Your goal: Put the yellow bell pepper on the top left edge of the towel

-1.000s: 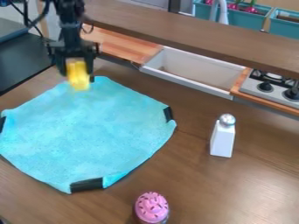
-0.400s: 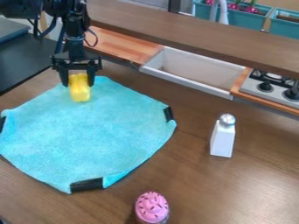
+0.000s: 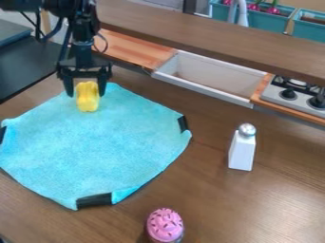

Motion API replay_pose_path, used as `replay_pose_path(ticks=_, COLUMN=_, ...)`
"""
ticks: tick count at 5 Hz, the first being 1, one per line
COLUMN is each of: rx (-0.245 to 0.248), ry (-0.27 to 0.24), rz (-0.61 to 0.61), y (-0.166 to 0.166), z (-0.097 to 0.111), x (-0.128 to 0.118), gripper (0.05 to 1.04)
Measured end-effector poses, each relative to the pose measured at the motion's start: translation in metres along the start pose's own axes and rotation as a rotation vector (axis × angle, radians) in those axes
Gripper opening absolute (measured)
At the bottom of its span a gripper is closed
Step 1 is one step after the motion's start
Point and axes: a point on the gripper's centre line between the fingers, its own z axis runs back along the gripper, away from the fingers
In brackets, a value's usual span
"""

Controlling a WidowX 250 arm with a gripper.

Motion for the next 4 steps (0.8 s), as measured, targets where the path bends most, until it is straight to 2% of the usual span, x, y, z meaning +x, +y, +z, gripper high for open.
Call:
replay_pose_path(ticks=1, rx=-0.041, ry=-0.080, rz=-0.006, y=-0.006, z=0.053, x=-0.008, gripper=1.001)
replay_pose_path(ticks=2, rx=-0.091, ry=-0.124, rz=0.025, y=0.003, z=0.109, x=-0.019, gripper=1.001)
replay_pose_path(ticks=3, rx=-0.083, ry=-0.145, rz=0.008, y=0.019, z=0.151, x=-0.034, gripper=1.001)
replay_pose_path(ticks=4, rx=-0.085, ry=-0.147, rz=0.004, y=0.019, z=0.153, x=-0.035, gripper=1.001)
